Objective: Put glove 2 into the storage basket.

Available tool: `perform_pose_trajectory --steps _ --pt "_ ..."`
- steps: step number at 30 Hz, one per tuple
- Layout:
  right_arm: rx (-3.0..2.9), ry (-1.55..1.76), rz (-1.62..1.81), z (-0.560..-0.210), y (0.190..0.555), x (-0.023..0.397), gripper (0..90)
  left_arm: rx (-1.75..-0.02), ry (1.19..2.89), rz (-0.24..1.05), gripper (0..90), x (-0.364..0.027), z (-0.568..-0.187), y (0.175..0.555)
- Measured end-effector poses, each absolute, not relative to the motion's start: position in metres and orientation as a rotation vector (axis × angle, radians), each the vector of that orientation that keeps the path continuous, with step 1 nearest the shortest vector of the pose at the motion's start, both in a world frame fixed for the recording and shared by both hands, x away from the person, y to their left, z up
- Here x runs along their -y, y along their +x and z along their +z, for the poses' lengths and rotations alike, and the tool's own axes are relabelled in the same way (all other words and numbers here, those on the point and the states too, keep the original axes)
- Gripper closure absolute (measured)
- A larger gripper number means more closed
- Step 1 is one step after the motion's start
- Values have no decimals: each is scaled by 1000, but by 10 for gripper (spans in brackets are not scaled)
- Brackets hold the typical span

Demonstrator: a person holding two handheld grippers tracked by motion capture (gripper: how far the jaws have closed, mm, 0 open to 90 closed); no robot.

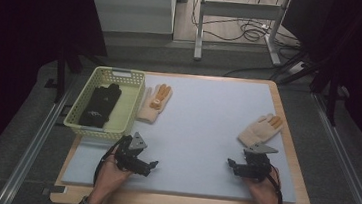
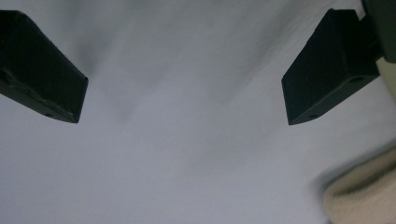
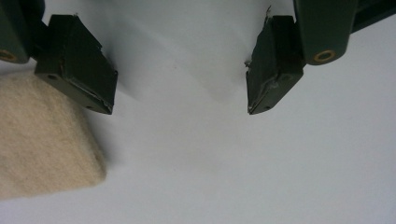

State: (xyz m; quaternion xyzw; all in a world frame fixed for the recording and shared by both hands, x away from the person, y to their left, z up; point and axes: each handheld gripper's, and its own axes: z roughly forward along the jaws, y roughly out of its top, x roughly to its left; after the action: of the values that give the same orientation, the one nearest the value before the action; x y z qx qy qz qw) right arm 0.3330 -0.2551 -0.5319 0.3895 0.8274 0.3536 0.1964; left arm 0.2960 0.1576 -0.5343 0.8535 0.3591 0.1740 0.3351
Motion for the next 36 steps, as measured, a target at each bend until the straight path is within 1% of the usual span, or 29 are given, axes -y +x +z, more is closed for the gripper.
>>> perform_pose_trajectory --steps 6,8,9,19,24,25,29,33,36 --pt "-2318 1091 991 -532 333 255 245 -961 2223 430 1 -161 -548 296" --pt "-2318 1091 991 -532 333 255 245 -988 2186 362 1 -166 -551 299" --pt "-2318 1092 991 -532 333 255 245 -1003 2176 350 4 -167 -551 300" --pt "-2320 1096 1000 -531 333 256 252 -1000 2181 355 10 -167 -552 300" --pt "-2330 1107 1011 -529 332 257 287 -1000 2181 355 10 -167 -552 300" --pt "-2336 1116 1019 -526 331 258 310 -1000 2180 355 10 -167 -552 300" --pt "-2342 1110 1052 -515 329 260 353 -1001 2180 355 10 -167 -552 300" --pt "-2332 1107 1048 -503 331 263 374 -1001 2180 355 10 -167 -552 300" --pt "-2299 1115 1041 -486 341 273 383 -1001 2179 355 10 -167 -552 300"
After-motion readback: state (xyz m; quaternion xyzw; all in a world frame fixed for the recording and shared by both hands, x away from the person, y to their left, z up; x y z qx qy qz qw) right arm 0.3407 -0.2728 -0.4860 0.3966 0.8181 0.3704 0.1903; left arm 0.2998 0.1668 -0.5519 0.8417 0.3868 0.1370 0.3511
